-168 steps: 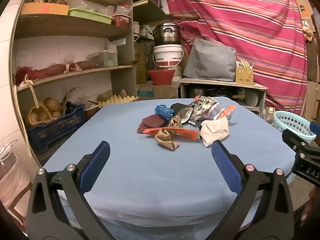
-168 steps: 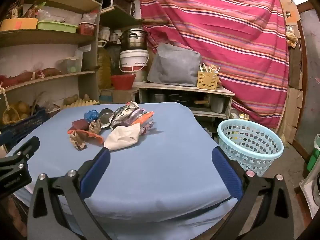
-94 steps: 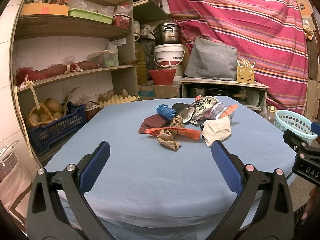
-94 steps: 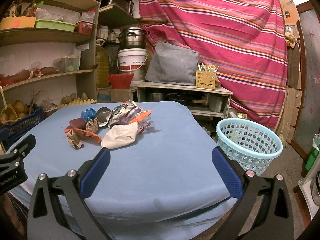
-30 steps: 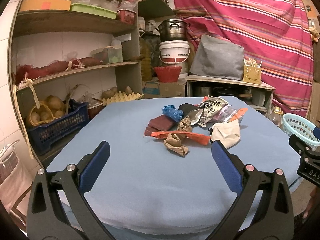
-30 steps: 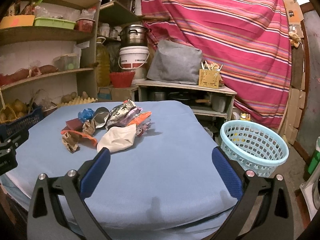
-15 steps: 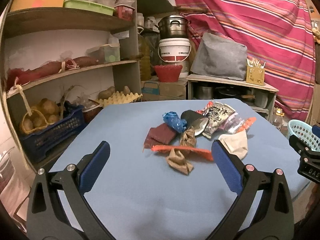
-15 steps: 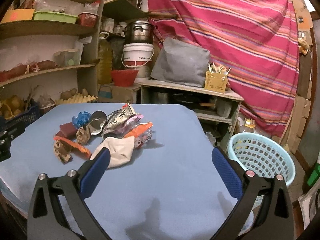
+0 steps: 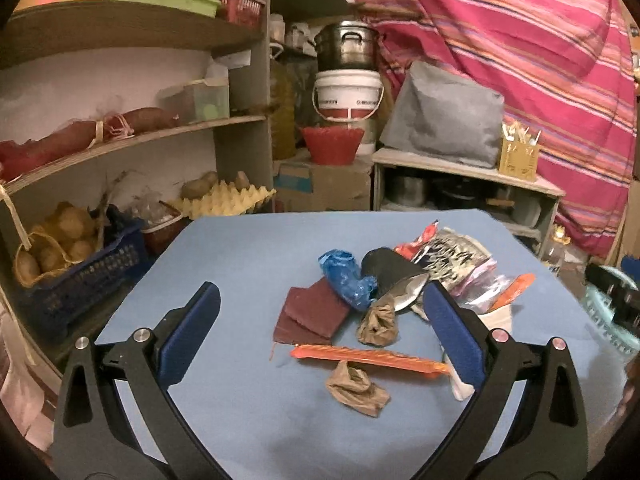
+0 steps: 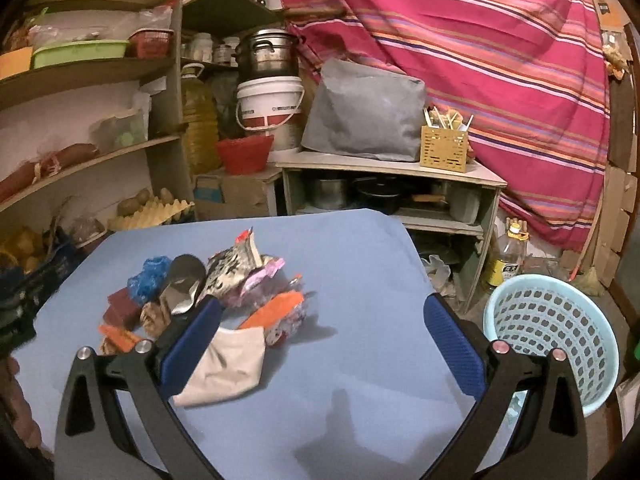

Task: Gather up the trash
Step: 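Move the right tool toward the white face mask and close on it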

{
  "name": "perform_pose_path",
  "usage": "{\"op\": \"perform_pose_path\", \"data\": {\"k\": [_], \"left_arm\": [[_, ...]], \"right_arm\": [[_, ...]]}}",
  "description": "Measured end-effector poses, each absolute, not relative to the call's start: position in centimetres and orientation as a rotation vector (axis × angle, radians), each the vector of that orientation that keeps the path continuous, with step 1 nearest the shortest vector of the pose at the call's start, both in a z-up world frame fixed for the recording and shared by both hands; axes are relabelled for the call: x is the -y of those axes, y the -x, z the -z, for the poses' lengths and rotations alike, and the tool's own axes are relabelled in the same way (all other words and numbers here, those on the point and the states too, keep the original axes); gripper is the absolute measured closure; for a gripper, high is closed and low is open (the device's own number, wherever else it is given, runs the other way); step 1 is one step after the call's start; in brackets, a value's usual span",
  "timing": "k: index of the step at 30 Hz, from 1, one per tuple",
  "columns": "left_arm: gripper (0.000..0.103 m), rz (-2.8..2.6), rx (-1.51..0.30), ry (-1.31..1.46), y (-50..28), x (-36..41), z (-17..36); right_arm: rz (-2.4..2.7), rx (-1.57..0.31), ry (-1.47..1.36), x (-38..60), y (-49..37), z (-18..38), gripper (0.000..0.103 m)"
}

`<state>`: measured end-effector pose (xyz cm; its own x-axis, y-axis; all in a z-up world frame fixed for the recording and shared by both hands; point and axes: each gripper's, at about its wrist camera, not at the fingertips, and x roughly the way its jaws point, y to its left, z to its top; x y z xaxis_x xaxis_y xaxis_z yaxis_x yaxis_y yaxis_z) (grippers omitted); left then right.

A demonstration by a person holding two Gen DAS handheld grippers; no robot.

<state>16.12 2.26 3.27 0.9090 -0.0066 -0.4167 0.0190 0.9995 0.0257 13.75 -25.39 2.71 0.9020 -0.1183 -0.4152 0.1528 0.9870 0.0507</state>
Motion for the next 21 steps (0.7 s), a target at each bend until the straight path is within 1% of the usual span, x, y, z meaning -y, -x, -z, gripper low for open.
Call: {"op": "perform_pose_path", "data": {"k": [5,12,17,21], "left_arm": [[0.005,-0.023,-0.446,-0.110,-17.0,-1.9,-1.8],[0.005,-0.033,-0.499,-0.122,-18.4,-2.8,-0.2],[0.005,-0.035,-0.538,-0.101,-19.4,-3.6,0.5],[0.005,-0.015,-0.585,-0.049,-20.0,-4.6,1.2]], "right_arm": [[0.162,-0.425,-0.083,25.6,-14.9,-1.4,0.004],[0.152,-0.467,-0.061,25.5,-16.1,0.2,0.004],[0.120,-0.589,-0.075,24.8,-18.0,2.1,0.004],[0.082,-0.647,-0.080,24.2,-18.9,3.2,0.004]]}}
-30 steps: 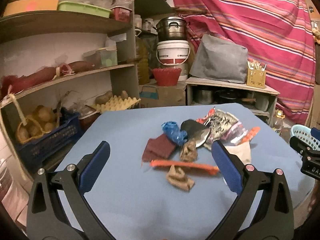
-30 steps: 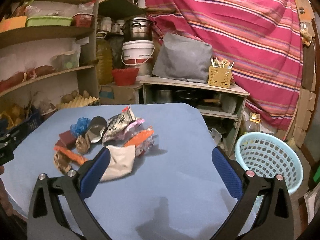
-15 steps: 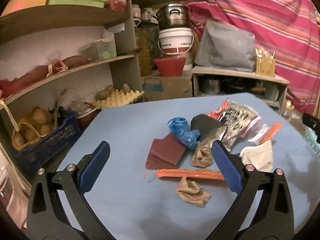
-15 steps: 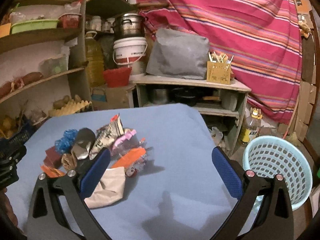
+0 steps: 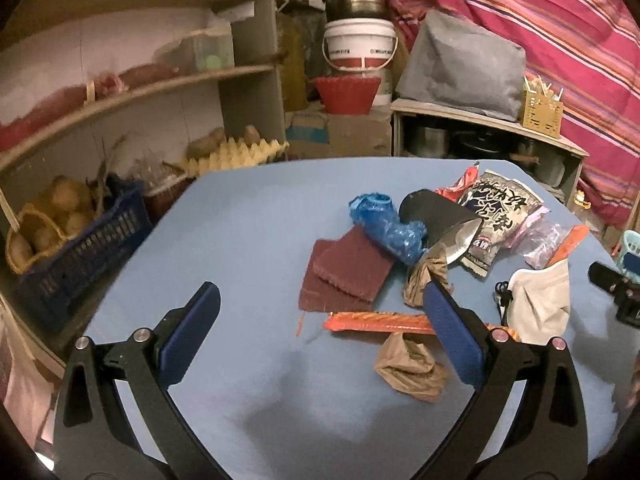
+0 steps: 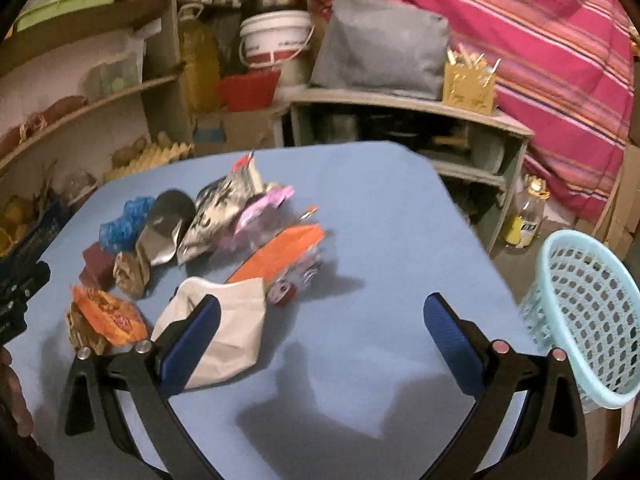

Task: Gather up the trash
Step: 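Move the right tool toward the white face mask and close on it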

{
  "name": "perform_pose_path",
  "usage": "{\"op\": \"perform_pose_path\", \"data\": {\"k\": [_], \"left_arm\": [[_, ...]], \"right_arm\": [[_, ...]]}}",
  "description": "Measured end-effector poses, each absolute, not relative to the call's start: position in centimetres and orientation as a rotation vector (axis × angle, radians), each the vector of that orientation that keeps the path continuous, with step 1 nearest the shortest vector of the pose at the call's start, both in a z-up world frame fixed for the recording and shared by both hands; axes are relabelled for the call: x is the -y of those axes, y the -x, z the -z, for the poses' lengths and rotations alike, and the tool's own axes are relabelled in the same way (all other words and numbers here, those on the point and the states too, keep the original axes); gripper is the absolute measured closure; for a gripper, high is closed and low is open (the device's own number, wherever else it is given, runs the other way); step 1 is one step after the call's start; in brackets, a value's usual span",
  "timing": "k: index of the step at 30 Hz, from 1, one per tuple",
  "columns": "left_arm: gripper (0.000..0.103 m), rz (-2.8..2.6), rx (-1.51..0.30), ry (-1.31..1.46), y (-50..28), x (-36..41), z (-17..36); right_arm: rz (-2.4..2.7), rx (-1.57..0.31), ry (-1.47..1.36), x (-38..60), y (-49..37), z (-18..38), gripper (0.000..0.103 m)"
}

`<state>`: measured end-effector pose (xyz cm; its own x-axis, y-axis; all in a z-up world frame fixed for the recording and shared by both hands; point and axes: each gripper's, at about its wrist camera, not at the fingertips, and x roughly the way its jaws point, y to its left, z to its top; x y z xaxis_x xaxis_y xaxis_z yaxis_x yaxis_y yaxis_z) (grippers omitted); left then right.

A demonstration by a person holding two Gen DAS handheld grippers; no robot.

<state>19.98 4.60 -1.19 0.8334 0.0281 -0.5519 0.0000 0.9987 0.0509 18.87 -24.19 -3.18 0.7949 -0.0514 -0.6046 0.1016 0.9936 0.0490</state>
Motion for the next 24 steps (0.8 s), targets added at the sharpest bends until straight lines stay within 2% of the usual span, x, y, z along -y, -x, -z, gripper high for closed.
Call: {"op": "perform_pose_path", "data": {"k": [13,15,19,20,22,23,24], "left_arm": [[0.005,-0.028,-0.614,-0.035,-20.2,-5.6,1.7],[0.005,-0.029,-0.632,-0.015,-20.5,-6.2,2.0],[0.005,-0.030,-0.646,0.003,-20.6,-6.6,2.2],[0.005,-0.026,-0.648,0.005,-20.6,-6.6,2.2],[0.005,-0.017,-0.650,0.002,-20.5,-6.3,2.2],[0.005,-0.014,-0.649,-0.002,-20.4,-6.1,2.2],[0.005,-0.009,-0.648,-0.006,-20.4,-5.9,2.2]], "right_arm": [[-0.002,-0.771,-0.069,21.6,-21.8,5.6,0.007],[-0.016,-0.791,-0.062,21.3,-22.1,6.0,0.029],[-0.066,-0.823,-0.090,21.0,-22.4,6.4,0.050],[-0.077,-0.821,-0.089,20.9,-22.4,6.4,0.058],[-0.087,-0.808,-0.065,20.4,-22.0,6.3,0.068],[-0.087,-0.798,-0.046,20.3,-21.8,6.1,0.078],[-0.093,-0.794,-0.043,20.2,-21.8,6.1,0.082]]}}
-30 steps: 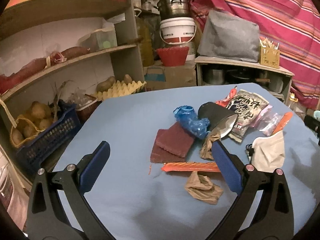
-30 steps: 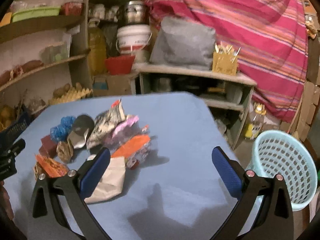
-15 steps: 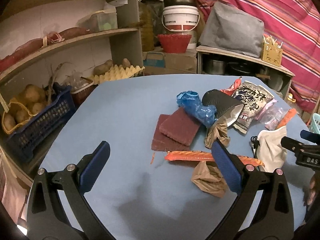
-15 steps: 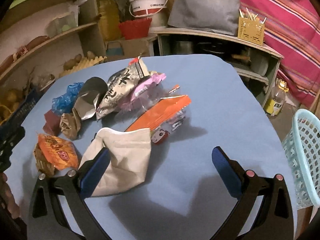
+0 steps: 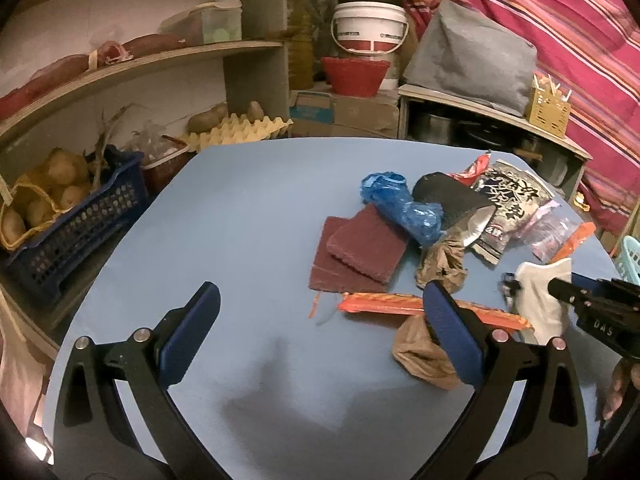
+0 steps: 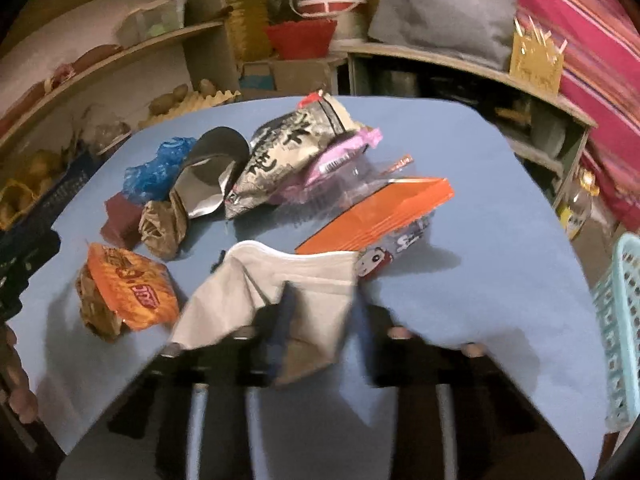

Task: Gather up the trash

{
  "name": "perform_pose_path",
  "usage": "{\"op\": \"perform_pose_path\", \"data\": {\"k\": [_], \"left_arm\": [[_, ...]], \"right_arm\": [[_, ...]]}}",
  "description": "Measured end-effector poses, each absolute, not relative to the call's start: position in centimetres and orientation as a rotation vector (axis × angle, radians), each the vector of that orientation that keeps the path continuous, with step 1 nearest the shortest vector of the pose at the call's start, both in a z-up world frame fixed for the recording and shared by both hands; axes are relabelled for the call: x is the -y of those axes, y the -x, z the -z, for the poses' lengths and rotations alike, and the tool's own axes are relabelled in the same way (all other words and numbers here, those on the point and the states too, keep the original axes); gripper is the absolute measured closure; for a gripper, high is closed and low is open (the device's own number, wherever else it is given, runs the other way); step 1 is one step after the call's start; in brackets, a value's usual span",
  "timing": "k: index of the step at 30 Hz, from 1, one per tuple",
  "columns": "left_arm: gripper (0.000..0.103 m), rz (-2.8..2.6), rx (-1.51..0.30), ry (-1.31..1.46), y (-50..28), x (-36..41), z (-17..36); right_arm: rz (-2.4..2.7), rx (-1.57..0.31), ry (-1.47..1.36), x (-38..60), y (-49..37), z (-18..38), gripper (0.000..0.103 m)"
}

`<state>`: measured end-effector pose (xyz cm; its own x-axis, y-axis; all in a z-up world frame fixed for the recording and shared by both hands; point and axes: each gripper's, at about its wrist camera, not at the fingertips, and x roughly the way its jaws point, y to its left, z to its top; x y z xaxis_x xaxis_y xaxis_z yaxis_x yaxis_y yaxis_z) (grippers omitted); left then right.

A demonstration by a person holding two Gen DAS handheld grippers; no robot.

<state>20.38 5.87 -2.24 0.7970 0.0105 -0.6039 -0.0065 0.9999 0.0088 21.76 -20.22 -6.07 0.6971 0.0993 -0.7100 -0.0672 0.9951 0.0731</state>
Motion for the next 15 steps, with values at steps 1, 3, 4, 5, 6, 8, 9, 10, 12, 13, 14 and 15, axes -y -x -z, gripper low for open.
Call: {"op": "perform_pose_path", "data": {"k": [1,3,4,5,6,8,9,10,12,13,14,15], "left_arm": [[0.005,-0.004,-0.648,-0.009,-20.3,-5.6,2.2],[0.005,0.012,-0.651,-0.009,-20.3,-5.0,2.3],[0.005,0.020,-0.653,-0.010,-20.3,-4.7,2.3],[0.005,0.027,-0.655,-0.013,-20.3,-4.4,2.3],[0.005,0.031,-0.656,-0.020,-20.4,-3.9,2.3],[0.005,0.041,-0.661,-0.027,-20.6,-3.3,2.4],[0.005,0.051,-0.666,-0.025,-20.6,-3.0,2.5],[0.005,0.061,-0.670,-0.022,-20.7,-2.7,2.5],[0.005,0.078,-0.677,-0.016,-20.9,-2.2,2.7],[0.005,0.086,-0.682,-0.013,-20.9,-2.0,2.7],[0.005,0.093,-0.687,-0.009,-21.0,-1.7,2.8],[0.005,0.103,-0.694,-0.003,-21.1,-1.5,2.8]], "right_arm": [[-0.104,-0.787,-0.043,20.2,-21.5,6.0,0.085],[-0.111,-0.778,-0.034,20.4,-21.2,5.8,0.091],[-0.116,-0.774,-0.029,20.5,-21.0,5.7,0.092],[-0.119,-0.768,-0.027,20.7,-20.8,5.6,0.093],[-0.119,-0.761,-0.024,20.9,-20.6,5.5,0.094],[-0.111,-0.743,-0.021,21.4,-20.2,5.2,0.095],[-0.105,-0.734,-0.023,21.7,-20.0,5.0,0.095],[-0.098,-0.727,-0.027,22.1,-19.8,4.8,0.095],[-0.084,-0.723,-0.032,22.9,-19.7,4.6,0.095],[-0.076,-0.723,-0.039,23.4,-19.6,4.5,0.095],[-0.070,-0.723,-0.049,23.9,-19.6,4.5,0.095],[-0.066,-0.723,-0.055,24.3,-19.6,4.5,0.095]]}}
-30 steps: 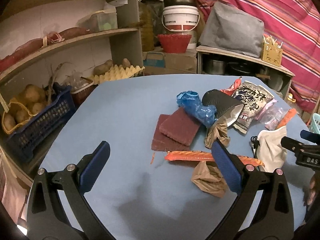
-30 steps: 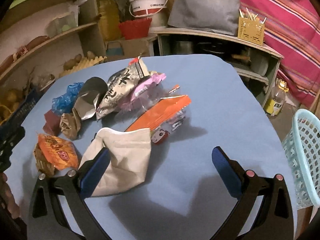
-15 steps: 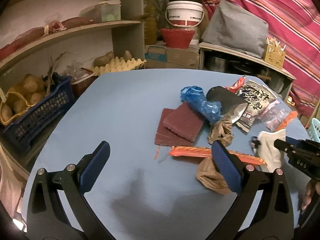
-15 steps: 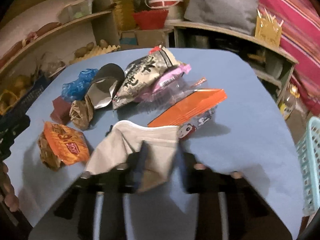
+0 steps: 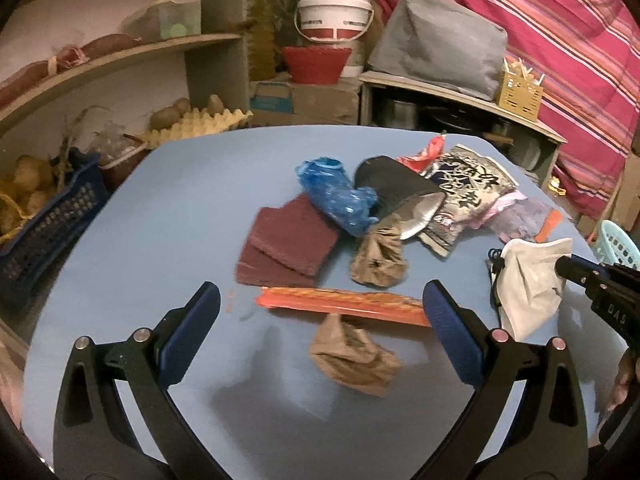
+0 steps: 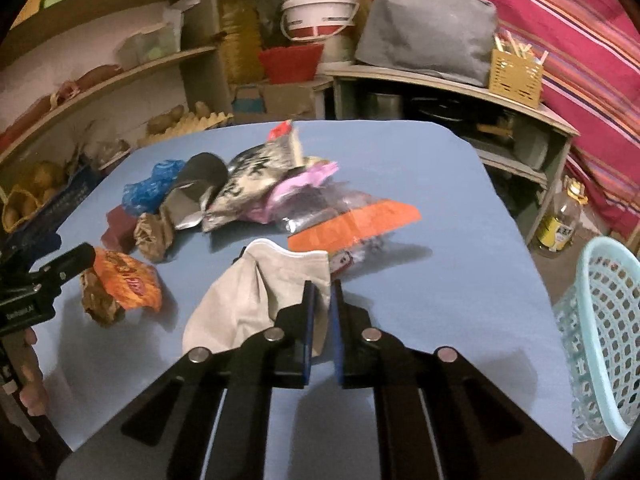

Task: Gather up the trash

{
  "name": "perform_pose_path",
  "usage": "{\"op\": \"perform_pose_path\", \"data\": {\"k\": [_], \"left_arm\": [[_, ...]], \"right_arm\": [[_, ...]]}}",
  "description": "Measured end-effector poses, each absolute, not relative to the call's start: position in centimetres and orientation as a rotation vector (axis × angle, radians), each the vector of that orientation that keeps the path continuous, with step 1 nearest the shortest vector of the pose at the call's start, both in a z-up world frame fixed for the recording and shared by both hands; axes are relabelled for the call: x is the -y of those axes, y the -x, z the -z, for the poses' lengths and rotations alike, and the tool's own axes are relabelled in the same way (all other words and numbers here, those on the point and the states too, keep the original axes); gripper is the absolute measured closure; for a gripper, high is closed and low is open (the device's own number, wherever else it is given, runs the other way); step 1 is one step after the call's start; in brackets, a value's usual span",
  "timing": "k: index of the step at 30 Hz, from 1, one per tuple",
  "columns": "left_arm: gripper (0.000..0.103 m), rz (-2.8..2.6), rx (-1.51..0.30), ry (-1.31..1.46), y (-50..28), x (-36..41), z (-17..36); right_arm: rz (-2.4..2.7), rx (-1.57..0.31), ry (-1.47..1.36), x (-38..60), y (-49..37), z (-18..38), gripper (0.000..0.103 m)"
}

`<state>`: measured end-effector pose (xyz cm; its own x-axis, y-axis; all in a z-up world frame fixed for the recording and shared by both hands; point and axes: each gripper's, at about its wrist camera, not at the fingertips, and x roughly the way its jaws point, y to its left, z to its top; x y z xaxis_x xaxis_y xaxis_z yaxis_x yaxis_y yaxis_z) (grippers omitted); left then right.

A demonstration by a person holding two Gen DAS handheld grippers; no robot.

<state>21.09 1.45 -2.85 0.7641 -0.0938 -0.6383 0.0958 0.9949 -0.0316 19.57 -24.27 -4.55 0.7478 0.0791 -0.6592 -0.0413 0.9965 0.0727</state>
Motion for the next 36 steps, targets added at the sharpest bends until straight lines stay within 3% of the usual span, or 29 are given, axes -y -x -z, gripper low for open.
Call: {"op": "perform_pose_path", "data": {"k": [12,21,25,28,33,35,36], "left_arm": [[0.006,0.079,-0.739,0.036,-22.2,-3.5,3.4],[0.041,0.153,-0.815,0.095,-23.5,-3.8,4.4],[0.064,0.192,-0.807,0.075,-23.5,-3.1,4.2],[0.071,0.198,-0.805,0.062,-23.6,-2.7,4.2],[0.090,0.188,-0.817,0.065,-24.5,-2.5,4.2],[0.103,0.194,-0.816,0.076,-24.5,-2.6,4.1],[0.103,0.197,-0.815,0.080,-24.4,-2.6,4.0]], "right_arm": [[-0.013,-0.698,-0.084,27.9,-18.2,4.2,0.095],[-0.020,-0.692,-0.087,27.7,-18.2,4.4,0.095],[-0.023,-0.687,-0.084,27.5,-18.0,4.4,0.095],[-0.026,-0.691,-0.091,27.5,-18.0,4.4,0.095],[-0.031,-0.688,-0.097,27.4,-17.9,4.3,0.095],[-0.035,-0.681,-0.102,27.5,-17.8,4.1,0.095],[-0.037,-0.675,-0.103,27.4,-17.7,4.0,0.095]]}}
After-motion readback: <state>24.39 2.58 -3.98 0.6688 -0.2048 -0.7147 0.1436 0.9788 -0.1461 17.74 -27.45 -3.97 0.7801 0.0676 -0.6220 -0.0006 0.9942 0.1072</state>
